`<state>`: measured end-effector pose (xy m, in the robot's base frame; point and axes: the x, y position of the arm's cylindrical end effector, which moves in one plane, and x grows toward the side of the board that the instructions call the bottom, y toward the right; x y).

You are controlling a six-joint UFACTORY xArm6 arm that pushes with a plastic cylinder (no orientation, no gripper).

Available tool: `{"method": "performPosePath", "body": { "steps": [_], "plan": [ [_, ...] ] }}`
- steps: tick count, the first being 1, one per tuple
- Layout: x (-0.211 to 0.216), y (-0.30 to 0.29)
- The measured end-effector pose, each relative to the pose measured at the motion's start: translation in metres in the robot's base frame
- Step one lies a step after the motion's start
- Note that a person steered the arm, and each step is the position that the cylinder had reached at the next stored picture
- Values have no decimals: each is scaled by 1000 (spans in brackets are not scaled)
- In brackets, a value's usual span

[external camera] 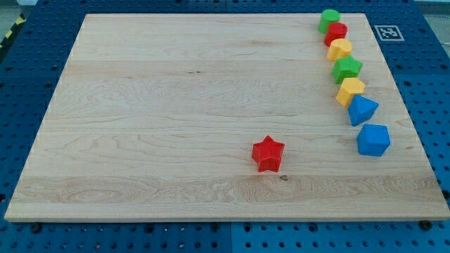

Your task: Push red circle to center

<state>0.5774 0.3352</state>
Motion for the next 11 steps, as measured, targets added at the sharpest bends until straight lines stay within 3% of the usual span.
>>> {"method": "performPosePath", "body": {
  "steps": [2,4,7,9,11],
  "plan": [
    [-101,8],
    [-244,-28],
    [-316,-65],
    [-317,-99],
    [-308,-174]
  ]
}}
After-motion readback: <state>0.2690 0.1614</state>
